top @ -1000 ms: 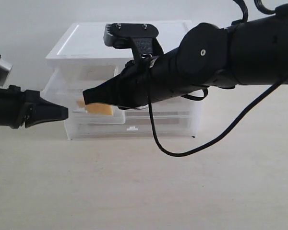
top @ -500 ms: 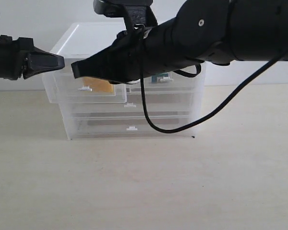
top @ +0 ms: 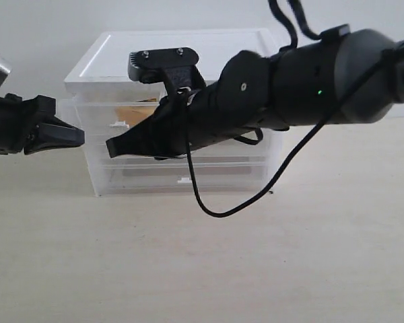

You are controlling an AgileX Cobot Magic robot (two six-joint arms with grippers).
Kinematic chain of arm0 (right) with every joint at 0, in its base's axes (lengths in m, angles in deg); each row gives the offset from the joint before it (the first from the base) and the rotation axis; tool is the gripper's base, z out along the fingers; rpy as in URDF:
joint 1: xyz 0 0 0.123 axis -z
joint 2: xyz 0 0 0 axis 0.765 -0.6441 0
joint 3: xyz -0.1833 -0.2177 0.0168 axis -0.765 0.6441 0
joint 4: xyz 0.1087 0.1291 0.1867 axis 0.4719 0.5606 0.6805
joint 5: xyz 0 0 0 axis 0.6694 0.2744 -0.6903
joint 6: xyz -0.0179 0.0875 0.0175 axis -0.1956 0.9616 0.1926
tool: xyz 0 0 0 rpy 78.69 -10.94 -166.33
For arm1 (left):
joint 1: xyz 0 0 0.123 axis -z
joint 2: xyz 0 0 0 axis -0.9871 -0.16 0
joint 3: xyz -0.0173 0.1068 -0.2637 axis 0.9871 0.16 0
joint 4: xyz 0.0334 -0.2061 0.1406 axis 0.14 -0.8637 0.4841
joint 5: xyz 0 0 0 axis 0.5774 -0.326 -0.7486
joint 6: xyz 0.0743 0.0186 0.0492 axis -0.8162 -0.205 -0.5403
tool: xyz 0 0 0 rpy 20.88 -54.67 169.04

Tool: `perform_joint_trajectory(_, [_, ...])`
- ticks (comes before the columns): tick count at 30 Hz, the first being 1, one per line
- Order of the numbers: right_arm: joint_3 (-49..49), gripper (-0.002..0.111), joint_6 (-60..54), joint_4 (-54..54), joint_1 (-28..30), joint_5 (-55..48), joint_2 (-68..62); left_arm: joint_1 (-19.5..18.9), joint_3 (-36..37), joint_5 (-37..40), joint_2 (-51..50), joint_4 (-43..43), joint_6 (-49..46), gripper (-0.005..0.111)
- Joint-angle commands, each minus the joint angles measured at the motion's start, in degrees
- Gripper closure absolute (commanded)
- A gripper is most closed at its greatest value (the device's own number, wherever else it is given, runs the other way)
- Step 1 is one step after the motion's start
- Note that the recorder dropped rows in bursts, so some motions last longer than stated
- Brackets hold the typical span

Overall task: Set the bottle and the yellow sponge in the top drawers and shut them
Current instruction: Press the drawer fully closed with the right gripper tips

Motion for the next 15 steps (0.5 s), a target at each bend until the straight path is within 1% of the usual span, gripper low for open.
perform_joint_trajectory(1, [-0.3, 0.108, -0.8, -0.2, 0.0, 11.5, -2.6, 0.0, 0.2, -6.2, 0.3, -11.7, -11.5, 0.103])
perform_joint_trajectory(3, [-0.3, 0.108, -1.2, -0.2, 0.0, 15.3, -2.9, 0.0, -0.1, -6.4, 0.3, -19.3, -18.4, 0.103])
perform_joint_trajectory(5, [-0.3, 0.108, -1.5, -0.2, 0.3, 18.7, -2.9, 0.0, -1.1, -6.1, 0.3, -24.5, -21.7, 0.103])
perform_joint_trajectory(10, [-0.3, 0.108, -2.2, -0.2, 1.3, 23.3, -2.9, 0.0, -4.9, -5.3, -0.3, -24.8, -22.1, 0.103])
perform_joint_trajectory(15, [-0.4, 0.108, -2.5, -0.2, 1.8, 23.2, -2.6, 0.0, -5.9, -3.7, -0.3, -24.8, -21.2, 0.103])
